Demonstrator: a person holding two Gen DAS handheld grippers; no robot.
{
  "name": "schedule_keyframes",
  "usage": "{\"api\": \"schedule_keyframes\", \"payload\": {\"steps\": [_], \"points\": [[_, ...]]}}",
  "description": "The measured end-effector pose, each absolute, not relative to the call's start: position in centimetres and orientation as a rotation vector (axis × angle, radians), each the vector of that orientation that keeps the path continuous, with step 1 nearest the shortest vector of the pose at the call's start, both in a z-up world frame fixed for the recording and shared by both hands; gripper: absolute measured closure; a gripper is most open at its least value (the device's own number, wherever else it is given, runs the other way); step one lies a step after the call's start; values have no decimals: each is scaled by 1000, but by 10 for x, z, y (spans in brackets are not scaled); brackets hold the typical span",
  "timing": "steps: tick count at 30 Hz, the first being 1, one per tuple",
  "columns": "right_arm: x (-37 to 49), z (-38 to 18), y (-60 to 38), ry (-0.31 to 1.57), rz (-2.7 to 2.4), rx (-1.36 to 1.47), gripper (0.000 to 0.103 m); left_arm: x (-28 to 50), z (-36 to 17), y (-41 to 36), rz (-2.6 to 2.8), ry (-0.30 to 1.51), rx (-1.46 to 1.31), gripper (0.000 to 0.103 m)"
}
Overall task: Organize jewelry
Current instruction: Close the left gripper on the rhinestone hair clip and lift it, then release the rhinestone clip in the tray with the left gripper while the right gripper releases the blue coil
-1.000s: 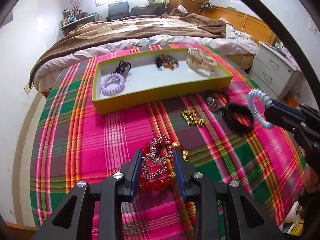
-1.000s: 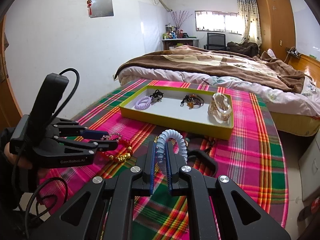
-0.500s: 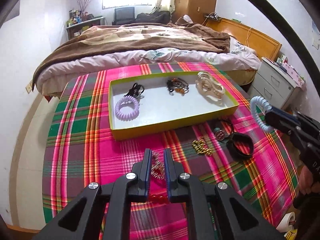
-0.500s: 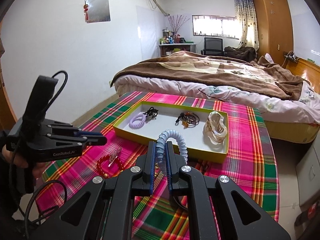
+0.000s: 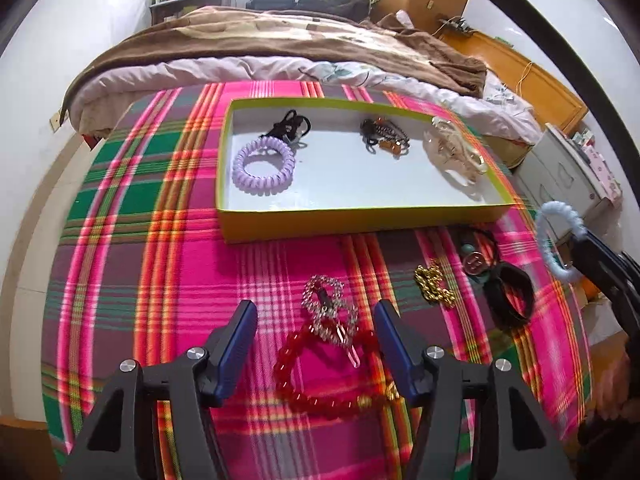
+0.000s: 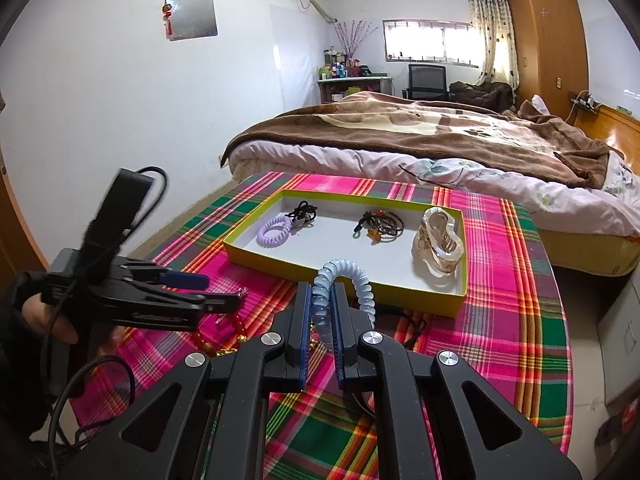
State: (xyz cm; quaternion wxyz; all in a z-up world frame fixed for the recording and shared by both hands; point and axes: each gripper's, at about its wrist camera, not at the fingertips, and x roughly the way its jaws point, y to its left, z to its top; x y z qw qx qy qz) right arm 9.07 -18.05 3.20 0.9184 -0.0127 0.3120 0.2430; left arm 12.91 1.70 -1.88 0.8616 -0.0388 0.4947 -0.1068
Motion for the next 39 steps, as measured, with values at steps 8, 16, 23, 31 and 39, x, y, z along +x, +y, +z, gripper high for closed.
{"api": "schedule_keyframes", "payload": {"steps": [8, 16, 23, 31, 39], "points": [[94, 33, -181, 641, 493, -31, 93, 133, -23, 4, -214, 1055, -31, 72], [105, 39, -176, 645, 488, -54, 93, 131, 6, 4, -203, 966, 1, 72], [129, 53, -171, 633, 471, -77, 93, 146, 36, 4, -200, 893, 24, 72], [164, 56, -163, 647, 451, -96, 93, 177, 54, 7, -203, 850, 34, 72], [204, 29, -156, 737, 419, -93, 93, 216, 49, 12, -217, 852, 10, 72]]}}
